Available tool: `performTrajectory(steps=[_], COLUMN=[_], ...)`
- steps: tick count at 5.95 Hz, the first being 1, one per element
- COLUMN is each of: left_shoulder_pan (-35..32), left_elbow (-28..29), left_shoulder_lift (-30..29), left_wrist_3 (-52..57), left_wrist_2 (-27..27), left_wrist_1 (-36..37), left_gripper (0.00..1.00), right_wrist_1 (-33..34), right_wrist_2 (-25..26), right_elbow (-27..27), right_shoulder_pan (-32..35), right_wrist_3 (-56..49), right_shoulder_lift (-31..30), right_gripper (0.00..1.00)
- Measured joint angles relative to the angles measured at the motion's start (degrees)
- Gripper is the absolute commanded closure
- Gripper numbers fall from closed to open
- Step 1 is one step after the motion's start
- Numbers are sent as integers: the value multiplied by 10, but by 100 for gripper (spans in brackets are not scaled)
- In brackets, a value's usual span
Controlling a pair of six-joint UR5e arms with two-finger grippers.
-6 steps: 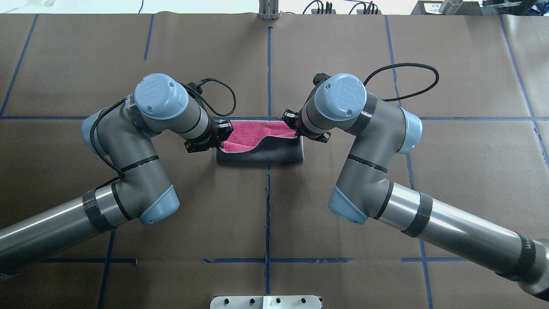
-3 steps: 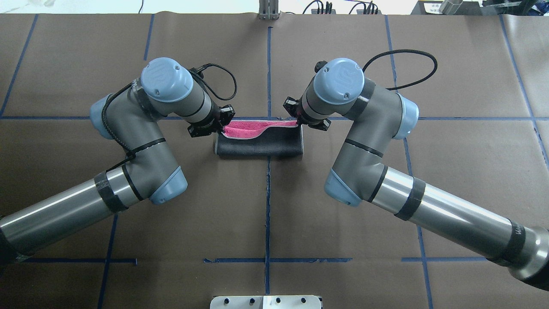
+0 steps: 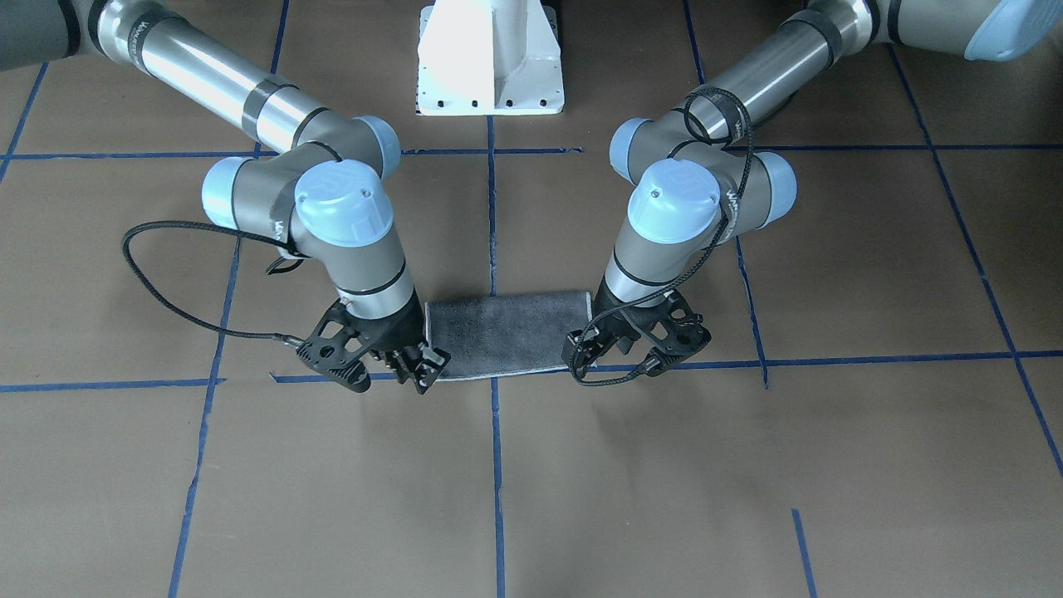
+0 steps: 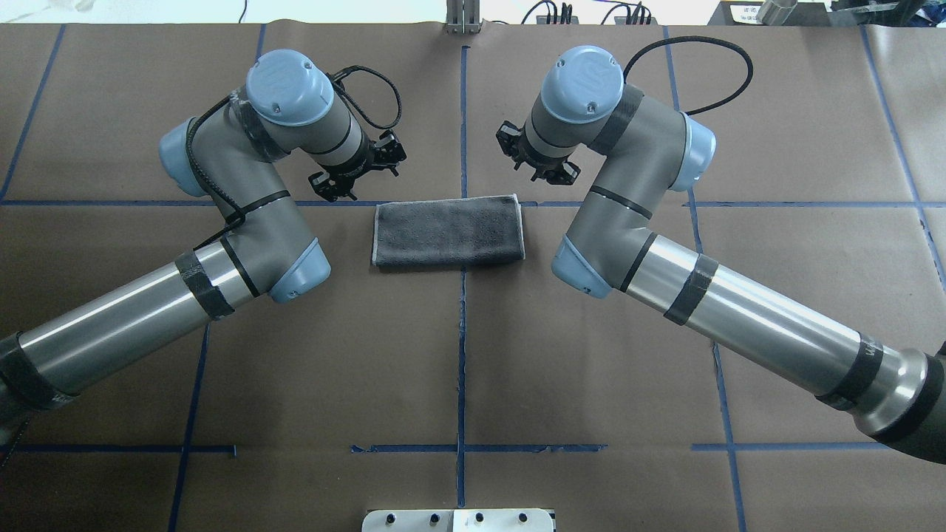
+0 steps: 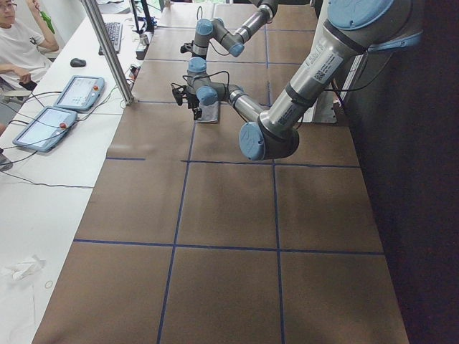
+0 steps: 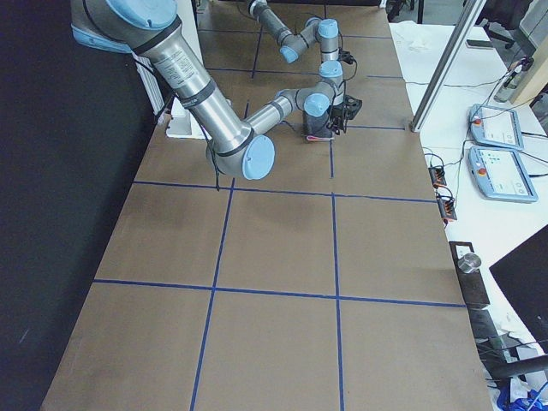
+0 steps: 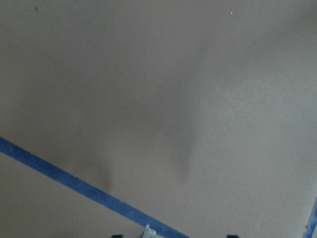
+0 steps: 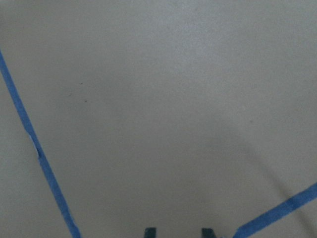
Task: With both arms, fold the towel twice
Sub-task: 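Move the left gripper to the folded towel's end while the right gripper withdraws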
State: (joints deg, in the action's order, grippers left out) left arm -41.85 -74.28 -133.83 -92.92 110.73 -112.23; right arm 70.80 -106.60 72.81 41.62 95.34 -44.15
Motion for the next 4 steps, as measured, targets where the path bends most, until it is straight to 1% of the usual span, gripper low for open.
performTrajectory(steps=[1,2,3,4], left_shoulder_pan=[-2,1,13,26], left_elbow=[0,-12,-45,-78], left_shoulder_lift=[2,11,31,48], left_wrist_3=[1,-1,-14,-45], left_wrist_2=[1,2,7,12], left_wrist_1=[-15,-31,-33,-14], left_gripper=[0,0,0,2], right_wrist_1=[0,1,5,8], right_wrist_2=[-16,-46,-91,-126], right_elbow=[-6,-5,2,15], right_shoulder_pan=[14,31,56,80], right_wrist_3=[-14,-32,-52,-75], right_shoulder_lift=[1,0,-4,-18], right_gripper=[0,0,0,0])
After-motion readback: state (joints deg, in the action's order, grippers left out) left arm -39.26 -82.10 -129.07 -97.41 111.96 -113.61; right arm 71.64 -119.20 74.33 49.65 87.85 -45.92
